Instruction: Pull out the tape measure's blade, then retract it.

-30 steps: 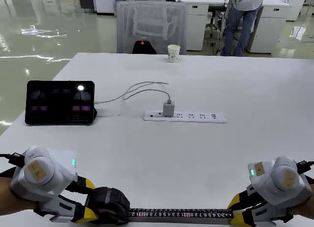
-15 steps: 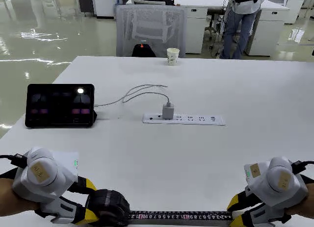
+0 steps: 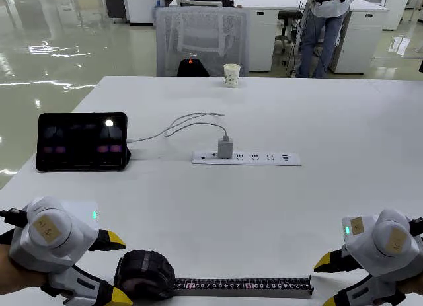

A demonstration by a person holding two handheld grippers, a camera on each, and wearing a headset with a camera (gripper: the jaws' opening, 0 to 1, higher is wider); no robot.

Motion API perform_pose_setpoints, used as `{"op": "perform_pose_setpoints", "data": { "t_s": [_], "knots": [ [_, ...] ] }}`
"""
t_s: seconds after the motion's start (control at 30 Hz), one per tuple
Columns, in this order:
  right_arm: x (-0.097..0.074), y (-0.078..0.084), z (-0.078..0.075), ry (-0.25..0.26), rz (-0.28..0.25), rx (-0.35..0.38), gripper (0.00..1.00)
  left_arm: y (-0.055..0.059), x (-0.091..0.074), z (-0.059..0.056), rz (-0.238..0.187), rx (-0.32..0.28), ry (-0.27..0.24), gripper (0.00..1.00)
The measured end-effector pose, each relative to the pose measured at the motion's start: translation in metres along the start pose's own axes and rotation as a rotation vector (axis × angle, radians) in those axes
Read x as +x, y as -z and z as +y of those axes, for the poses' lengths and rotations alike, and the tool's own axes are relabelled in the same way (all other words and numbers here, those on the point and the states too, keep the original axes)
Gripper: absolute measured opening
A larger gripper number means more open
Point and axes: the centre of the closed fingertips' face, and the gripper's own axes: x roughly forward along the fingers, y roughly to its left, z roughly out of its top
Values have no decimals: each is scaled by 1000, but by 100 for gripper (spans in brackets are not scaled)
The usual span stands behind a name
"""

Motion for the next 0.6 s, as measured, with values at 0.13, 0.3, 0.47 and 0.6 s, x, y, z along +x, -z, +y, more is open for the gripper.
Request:
{"op": "perform_pose_setpoints", "data": {
  "t_s": [0.13,0.3,0.47,0.6],
  "knots": [
    [-3,-1,6,13,-23,25,47,4,-6,-2,-21,-45,-26,62],
    [-8,-2,14,36,-55,58,53,10,-10,-6,-32,-93,-48,69],
    [-12,-1,21,60,-82,98,59,13,-14,-14,-48,-131,-63,73],
    [-15,0,26,78,-102,122,62,13,-17,-22,-68,-168,-77,77]
  ]
}}
